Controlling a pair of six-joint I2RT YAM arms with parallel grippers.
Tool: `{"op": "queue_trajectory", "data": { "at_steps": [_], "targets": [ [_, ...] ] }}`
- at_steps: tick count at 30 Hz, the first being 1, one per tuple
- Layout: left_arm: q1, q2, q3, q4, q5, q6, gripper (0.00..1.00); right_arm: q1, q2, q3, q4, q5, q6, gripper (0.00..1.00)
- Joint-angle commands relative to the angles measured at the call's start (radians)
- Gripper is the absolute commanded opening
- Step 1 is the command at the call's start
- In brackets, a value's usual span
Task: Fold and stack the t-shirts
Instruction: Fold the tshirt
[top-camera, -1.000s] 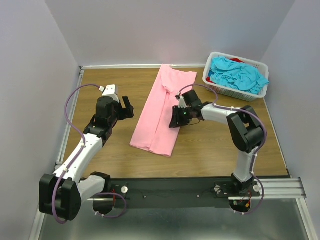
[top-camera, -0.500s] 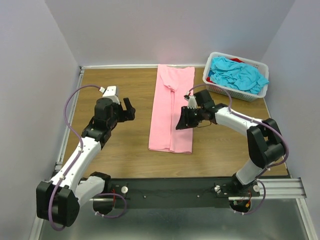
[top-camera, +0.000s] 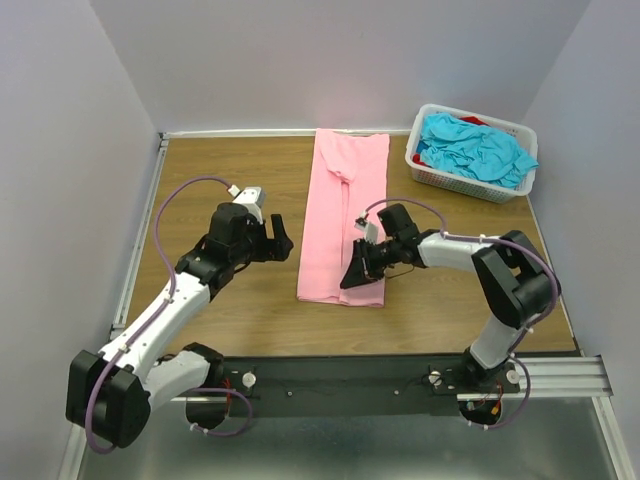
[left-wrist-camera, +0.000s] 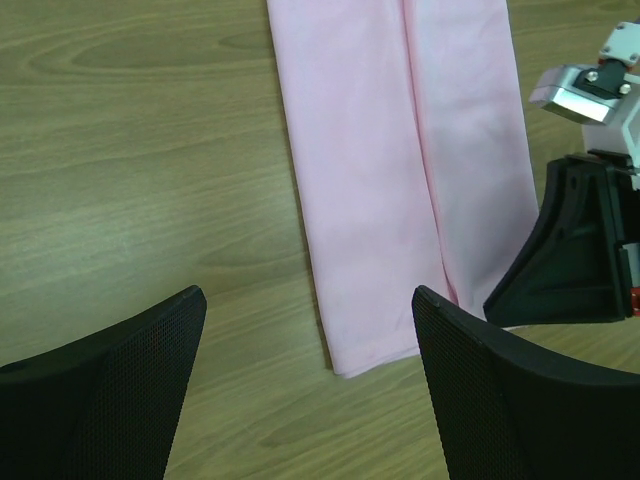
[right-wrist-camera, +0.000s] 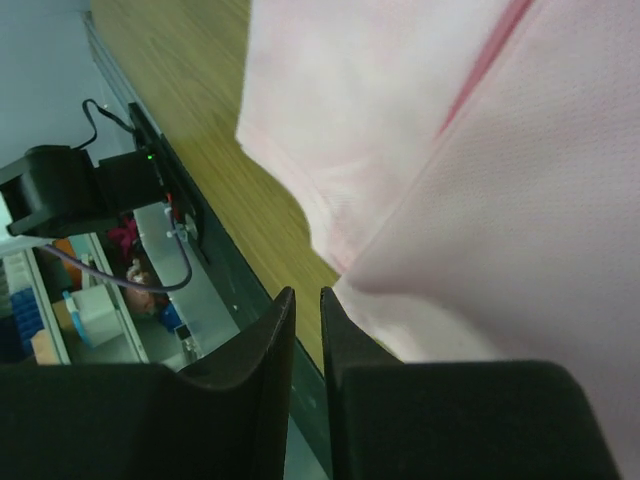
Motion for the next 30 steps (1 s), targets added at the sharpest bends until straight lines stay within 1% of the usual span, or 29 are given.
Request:
{"op": "queue_trajectory", "data": {
  "at_steps": [1, 2, 6, 10, 13, 17, 21, 24, 28, 30],
  "targets": [
    [-0.029, 0.043, 0.015, -0.032, 0.034, -0.018, 0.91, 0.008, 0.092, -0.028, 0.058, -0.018, 0.039, 0.22],
    [-0.036, 0.053, 0.014, -0.034, 0.034, -0.020, 0.91, 0.008, 0.122, -0.031, 0.060, -0.011, 0.045, 0.22],
    [-0.065, 0.086, 0.012, -0.046, 0.028, -0.023, 0.91, 0.008, 0.149, -0.034, 0.057, -0.003, 0.065, 0.21],
    [-0.083, 0.108, 0.003, -0.048, 0.022, -0.031, 0.91, 0.008, 0.100, -0.028, 0.049, 0.012, 0.057, 0.21],
    [-0.094, 0.125, 0.006, -0.054, 0.019, -0.037, 0.91, 0.008, 0.040, -0.023, 0.009, 0.038, 0.034, 0.22],
    [-0.105, 0.142, 0.023, -0.080, 0.014, -0.037, 0.91, -0.004, -0.066, -0.051, -0.067, 0.138, 0.005, 0.22],
    [-0.112, 0.156, 0.027, -0.092, 0.014, -0.035, 0.91, -0.062, -0.107, -0.100, -0.101, 0.128, -0.015, 0.22],
    [-0.120, 0.166, 0.026, -0.100, 0.016, -0.037, 0.91, -0.115, -0.132, -0.170, -0.118, 0.103, -0.027, 0.22],
    [-0.128, 0.177, 0.026, -0.104, 0.010, -0.038, 0.91, -0.188, -0.127, -0.224, -0.133, 0.111, -0.039, 0.19],
    [-0.131, 0.182, 0.026, -0.104, 0.010, -0.040, 0.91, -0.202, -0.112, -0.233, -0.138, 0.111, -0.049, 0.18]
  ]
}}
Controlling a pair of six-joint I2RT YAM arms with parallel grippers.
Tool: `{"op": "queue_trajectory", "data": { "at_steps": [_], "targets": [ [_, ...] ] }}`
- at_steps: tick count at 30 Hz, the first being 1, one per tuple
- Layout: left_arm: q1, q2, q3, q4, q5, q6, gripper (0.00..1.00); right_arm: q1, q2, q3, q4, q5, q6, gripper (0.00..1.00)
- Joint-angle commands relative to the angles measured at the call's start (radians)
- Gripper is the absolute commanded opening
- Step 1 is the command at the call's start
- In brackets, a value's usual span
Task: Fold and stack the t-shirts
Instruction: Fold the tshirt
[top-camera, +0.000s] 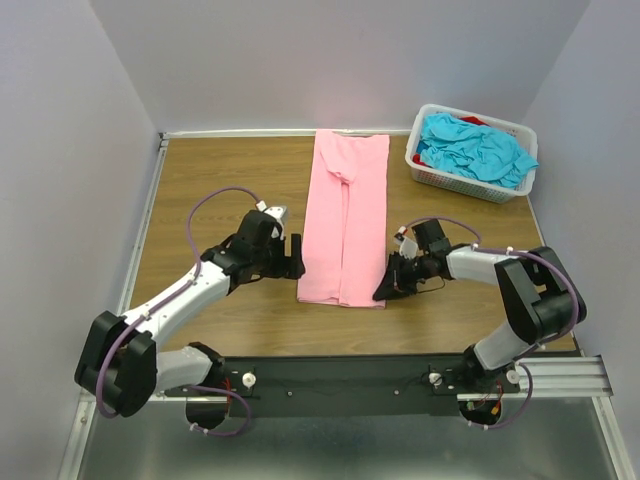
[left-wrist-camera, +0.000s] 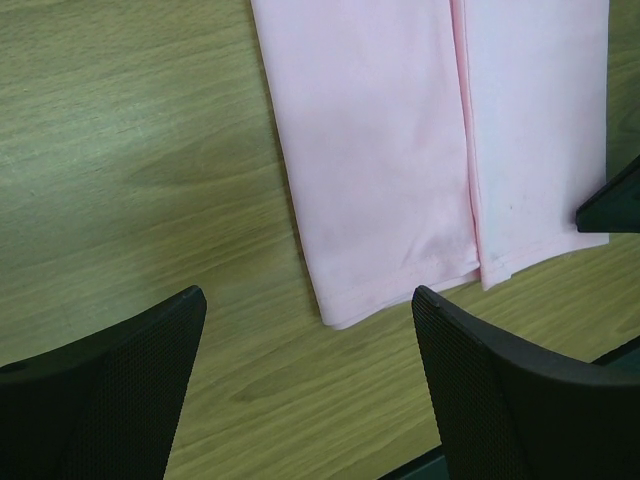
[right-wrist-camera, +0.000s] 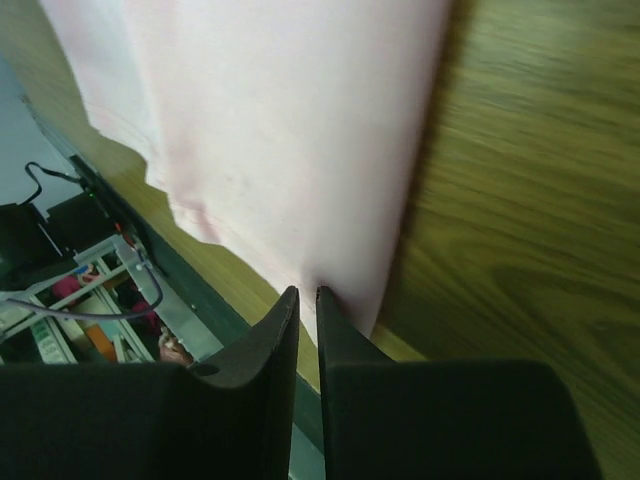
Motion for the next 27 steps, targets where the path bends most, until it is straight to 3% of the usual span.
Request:
{"op": "queue_trajectory", "data": {
  "at_steps": [1, 5, 11, 18, 21, 27],
  "targets": [
    [-0.011, 0.014, 0.027, -0.022, 0.004, -0.008, 0.91, -0.031, 0.024, -0.028, -0.049, 0.022, -0.039, 0.18],
    [-0.015, 0.034, 0.035, -0.035, 0.001, -0.008, 0.91, -0.033, 0.081, -0.025, -0.066, 0.038, -0.057, 0.17],
    [-0.035, 0.054, 0.052, -0.064, -0.014, -0.014, 0.91, -0.031, -0.094, 0.030, -0.182, 0.191, -0.073, 0.18],
    [-0.070, 0.094, 0.075, -0.102, -0.048, -0.032, 0.91, 0.002, -0.246, 0.110, -0.375, 0.446, -0.059, 0.32],
    [-0.089, 0.118, 0.090, -0.122, -0.074, -0.034, 0.91, 0.053, -0.247, 0.129, -0.423, 0.535, -0.032, 0.38],
    [-0.118, 0.160, 0.121, -0.151, -0.121, -0.039, 0.91, 0.151, -0.189, 0.139, -0.431, 0.598, 0.030, 0.40]
  ]
}}
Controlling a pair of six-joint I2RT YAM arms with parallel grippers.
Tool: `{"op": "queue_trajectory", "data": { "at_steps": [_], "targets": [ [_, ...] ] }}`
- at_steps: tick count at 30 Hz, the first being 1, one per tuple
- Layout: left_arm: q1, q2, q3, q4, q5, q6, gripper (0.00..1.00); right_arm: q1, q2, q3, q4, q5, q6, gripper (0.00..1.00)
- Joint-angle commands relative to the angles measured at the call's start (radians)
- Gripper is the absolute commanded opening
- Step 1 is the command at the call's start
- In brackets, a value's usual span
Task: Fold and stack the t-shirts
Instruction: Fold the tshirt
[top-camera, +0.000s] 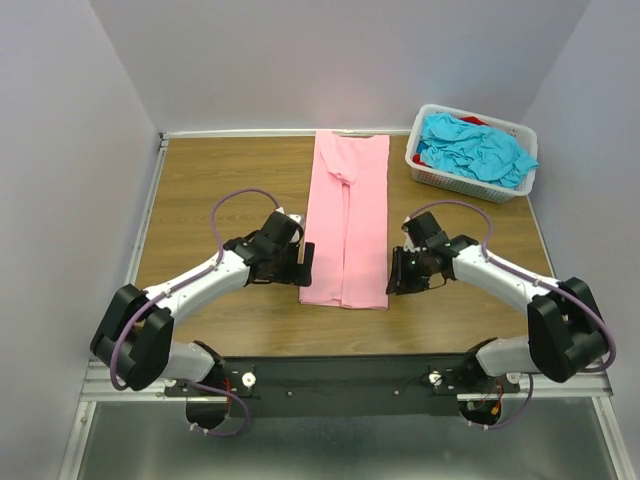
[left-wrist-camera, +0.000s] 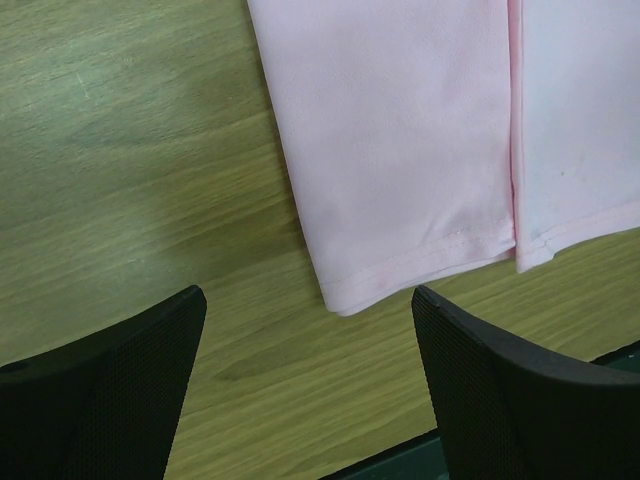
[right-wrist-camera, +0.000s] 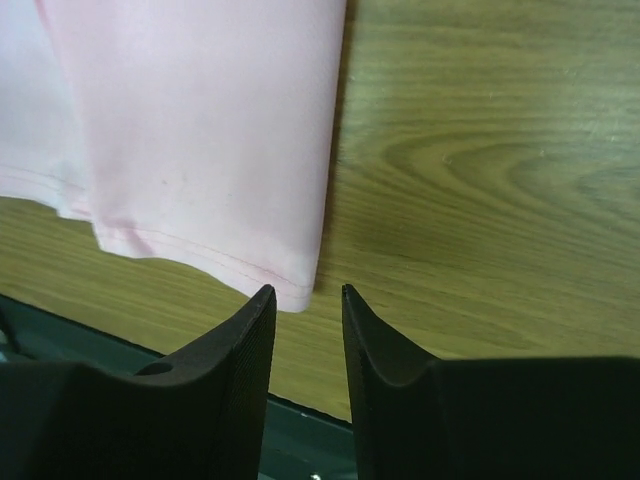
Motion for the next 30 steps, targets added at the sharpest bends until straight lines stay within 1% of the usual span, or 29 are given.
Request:
{"op": "queue_trajectory", "data": {
  "at_steps": [1, 4, 9, 22, 28, 30],
  "targets": [
    [-0.022, 0.017, 0.040, -0.038, -0.073, -0.011, 0.91, 0.061, 0.045, 0.028, -0.060, 0.118, 0.052, 0.40],
    [-0.037, 0.037, 0.049, -0.038, -0.078, -0.016, 0.91, 0.092, 0.074, 0.041, -0.055, 0.126, 0.063, 0.40],
    [-0.060, 0.057, 0.060, -0.038, -0.090, -0.020, 0.91, 0.107, 0.097, 0.048, -0.045, 0.115, 0.069, 0.40],
    [-0.079, 0.092, 0.067, -0.037, -0.115, -0.027, 0.91, 0.167, 0.172, 0.048, -0.037, 0.127, 0.092, 0.39],
    [-0.085, 0.102, 0.067, -0.046, -0.126, -0.030, 0.91, 0.182, 0.180, 0.025, -0.037, 0.157, 0.106, 0.29],
    [-0.086, 0.106, 0.069, -0.052, -0.129, -0.030, 0.91, 0.185, 0.184, 0.024, -0.038, 0.161, 0.103, 0.24]
  ]
}}
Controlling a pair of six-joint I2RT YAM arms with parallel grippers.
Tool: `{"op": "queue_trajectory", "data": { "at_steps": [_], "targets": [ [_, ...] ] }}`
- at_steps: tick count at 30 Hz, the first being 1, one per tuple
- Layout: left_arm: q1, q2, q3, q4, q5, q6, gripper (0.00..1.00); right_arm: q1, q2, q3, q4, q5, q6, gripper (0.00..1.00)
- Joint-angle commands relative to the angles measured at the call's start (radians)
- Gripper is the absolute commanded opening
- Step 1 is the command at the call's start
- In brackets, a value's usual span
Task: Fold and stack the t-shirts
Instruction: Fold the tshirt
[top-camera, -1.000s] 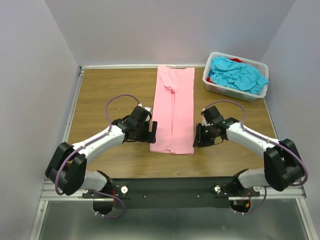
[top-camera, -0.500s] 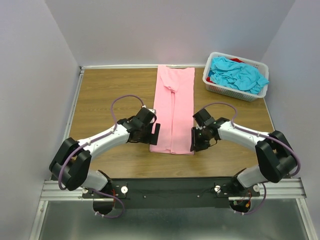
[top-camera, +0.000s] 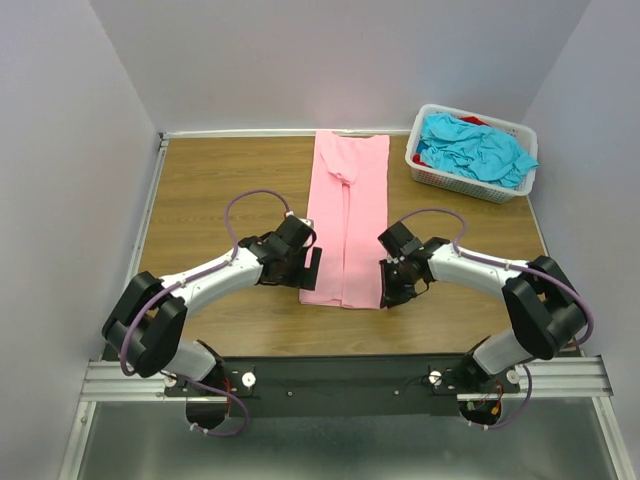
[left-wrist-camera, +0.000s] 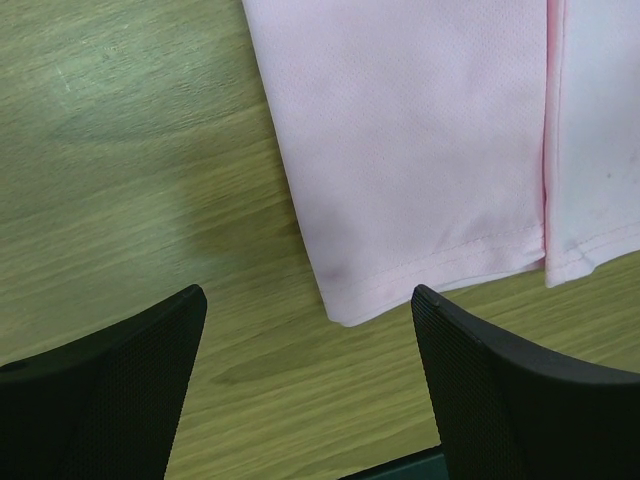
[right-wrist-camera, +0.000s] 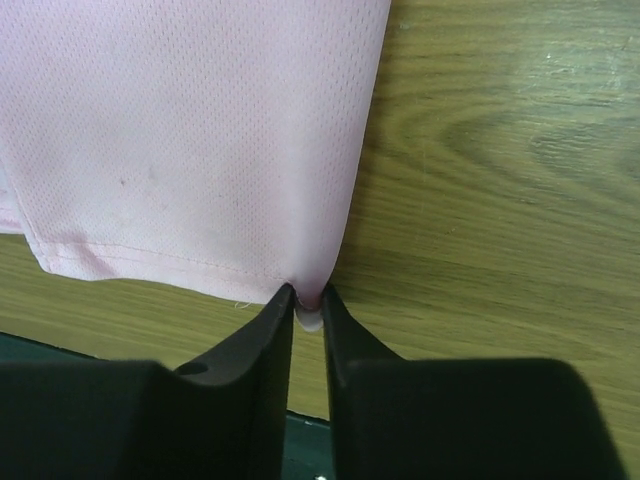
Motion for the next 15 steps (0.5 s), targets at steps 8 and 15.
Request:
{"op": "queue_trajectory", "data": {
  "at_steps": [8, 15],
  "targets": [
    [-0.026, 0.043, 0.037, -0.048, -0.066, -0.025, 0.90, 0.028, 0.036, -0.007, -0.006, 0.069, 0.003, 0.10],
    [-0.052, 0.098, 0.053, -0.080, -0.082, -0.035, 0.68, 0.031, 0.033, -0.007, -0.006, 0.080, -0.006, 0.10]
  ]
}}
